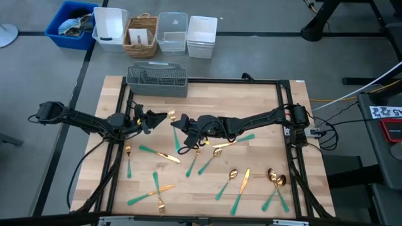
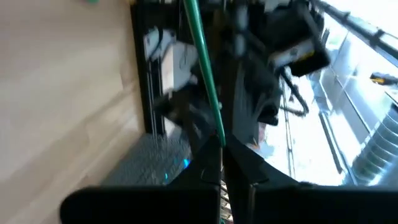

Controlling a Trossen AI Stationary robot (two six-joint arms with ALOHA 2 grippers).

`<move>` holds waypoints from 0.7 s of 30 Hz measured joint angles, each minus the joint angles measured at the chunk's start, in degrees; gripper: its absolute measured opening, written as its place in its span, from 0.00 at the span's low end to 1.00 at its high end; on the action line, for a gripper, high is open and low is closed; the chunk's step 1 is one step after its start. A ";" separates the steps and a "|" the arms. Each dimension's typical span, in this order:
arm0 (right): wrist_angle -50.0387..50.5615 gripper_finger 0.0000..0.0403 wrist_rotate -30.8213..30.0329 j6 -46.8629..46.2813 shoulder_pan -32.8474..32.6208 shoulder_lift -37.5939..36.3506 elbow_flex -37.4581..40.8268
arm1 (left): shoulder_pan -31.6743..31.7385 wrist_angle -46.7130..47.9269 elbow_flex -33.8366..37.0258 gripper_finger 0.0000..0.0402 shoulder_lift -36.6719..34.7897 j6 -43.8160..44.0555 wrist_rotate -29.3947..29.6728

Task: Sort silverware
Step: Put the green fork into the gray silverware basket

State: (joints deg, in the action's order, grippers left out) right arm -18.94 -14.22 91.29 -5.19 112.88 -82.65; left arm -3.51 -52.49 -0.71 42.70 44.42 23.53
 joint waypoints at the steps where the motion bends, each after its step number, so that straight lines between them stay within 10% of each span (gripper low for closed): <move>1: -0.04 0.02 1.71 -0.71 -0.03 0.00 0.00 | 0.00 -0.10 0.00 0.33 0.00 -0.02 0.00; 21: -0.57 0.02 12.87 -5.77 1.16 0.00 0.00 | 0.00 -3.52 0.00 0.33 0.02 -5.66 0.01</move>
State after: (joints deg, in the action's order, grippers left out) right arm -19.51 -1.35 85.52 -4.03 112.88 -82.65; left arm -3.51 -56.01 -0.71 42.72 38.76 23.54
